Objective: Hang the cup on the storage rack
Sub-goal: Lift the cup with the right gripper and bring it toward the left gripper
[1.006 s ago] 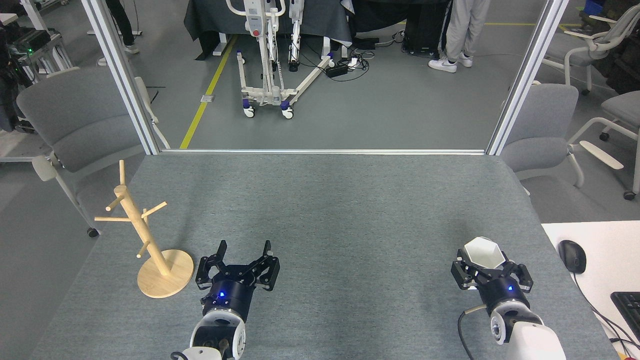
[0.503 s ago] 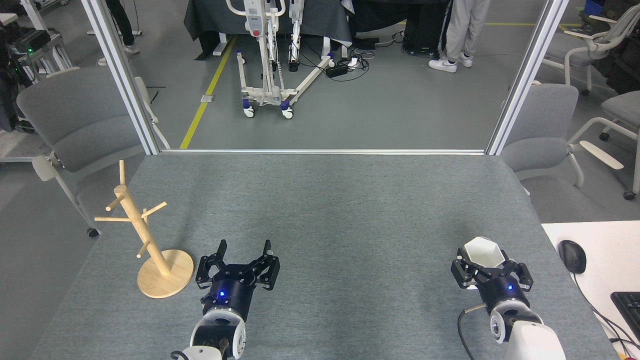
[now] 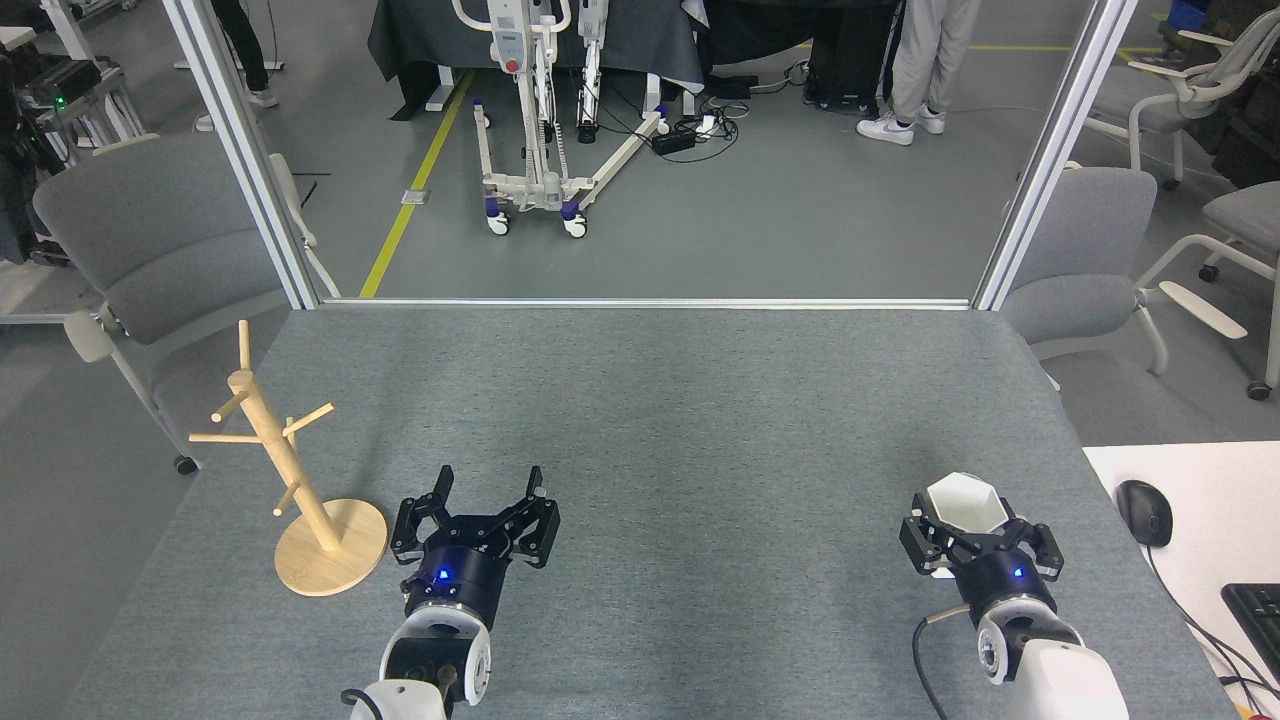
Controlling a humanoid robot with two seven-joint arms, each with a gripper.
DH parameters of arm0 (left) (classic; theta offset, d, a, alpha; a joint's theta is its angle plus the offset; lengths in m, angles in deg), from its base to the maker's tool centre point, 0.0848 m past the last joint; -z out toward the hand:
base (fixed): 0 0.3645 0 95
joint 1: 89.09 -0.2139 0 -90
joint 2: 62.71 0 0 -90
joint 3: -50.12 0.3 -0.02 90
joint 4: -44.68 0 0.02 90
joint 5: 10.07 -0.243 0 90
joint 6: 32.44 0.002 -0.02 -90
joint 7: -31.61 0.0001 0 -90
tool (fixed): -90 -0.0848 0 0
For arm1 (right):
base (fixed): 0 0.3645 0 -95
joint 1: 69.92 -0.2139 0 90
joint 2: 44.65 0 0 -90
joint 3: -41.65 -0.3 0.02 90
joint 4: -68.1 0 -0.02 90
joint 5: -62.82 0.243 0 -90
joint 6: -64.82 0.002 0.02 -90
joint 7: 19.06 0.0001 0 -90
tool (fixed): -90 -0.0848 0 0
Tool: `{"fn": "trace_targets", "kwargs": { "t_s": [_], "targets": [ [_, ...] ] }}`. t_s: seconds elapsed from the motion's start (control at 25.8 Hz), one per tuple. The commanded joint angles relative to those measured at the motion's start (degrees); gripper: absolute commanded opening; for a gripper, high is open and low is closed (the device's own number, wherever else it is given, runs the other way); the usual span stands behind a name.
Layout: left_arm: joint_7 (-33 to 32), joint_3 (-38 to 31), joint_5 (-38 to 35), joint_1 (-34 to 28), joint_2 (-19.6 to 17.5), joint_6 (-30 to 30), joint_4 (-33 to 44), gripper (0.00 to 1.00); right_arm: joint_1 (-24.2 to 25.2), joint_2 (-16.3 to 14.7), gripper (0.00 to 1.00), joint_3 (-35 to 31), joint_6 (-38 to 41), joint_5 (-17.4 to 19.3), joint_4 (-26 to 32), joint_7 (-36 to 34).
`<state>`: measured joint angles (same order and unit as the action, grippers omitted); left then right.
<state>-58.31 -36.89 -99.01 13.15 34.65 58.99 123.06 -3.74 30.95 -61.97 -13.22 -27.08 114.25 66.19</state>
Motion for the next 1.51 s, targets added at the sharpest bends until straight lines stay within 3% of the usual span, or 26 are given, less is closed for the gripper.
{"fn": "trace_targets", "kwargs": {
  "t_s": [0.0,0.15,0.23,0.35,0.43,0.85,1.05,1.16,1.32,1.47],
  "targets": [
    [0.0,0.0,0.0,0.0,0.0,0.0,0.0,0.99,0.0,0.1,0.97,0.0,0.0,0.0,0.0,0.0],
    [0.0,0.0,0.0,0.1,-0.2,0.0,-0.1,0.99,0.0,0.1,0.85,0.0,0.0,-0.1,0.0,-0.1],
    [0.0,0.0,0.0,0.1,-0.2,0.0,0.1,0.99,0.0,-0.1,0.73,0.1,0.1,-0.1,0.0,-0.2],
    [0.0,0.0,-0.1,0.0,-0.2,0.0,0.1,0.99,0.1,-0.2,0.4,0.2,0.7,-0.3,0.0,-0.2],
    [0.0,-0.1,-0.1,0.1,-0.3,0.0,0.1,0.99,0.1,-0.1,0.29,0.2,0.9,-0.5,0.0,-0.2],
    [0.8,-0.1,0.0,-0.1,0.0,0.0,0.1,0.99,-0.4,-0.3,0.12,-0.4,6.1,0.5,1.6,0.3],
    [1.5,-0.1,0.0,0.2,-0.1,0.0,0.4,0.99,-2.6,-2.3,0.09,-0.6,8.0,1.7,5.5,1.8],
    [2.7,-0.1,0.0,0.3,0.0,0.0,0.4,0.99,-4.0,-2.7,0.09,-0.6,7.5,3.1,11.1,10.5],
    [2.2,0.0,0.0,1.1,0.1,-0.1,0.9,0.99,-5.8,-3.0,0.08,-0.7,6.9,8.2,17.8,25.0],
    [2.8,3.2,-0.4,-1.6,-0.2,-0.7,5.7,0.99,-5.8,-4.0,0.05,-0.6,2.0,8.6,26.5,30.7]
  ]
}}
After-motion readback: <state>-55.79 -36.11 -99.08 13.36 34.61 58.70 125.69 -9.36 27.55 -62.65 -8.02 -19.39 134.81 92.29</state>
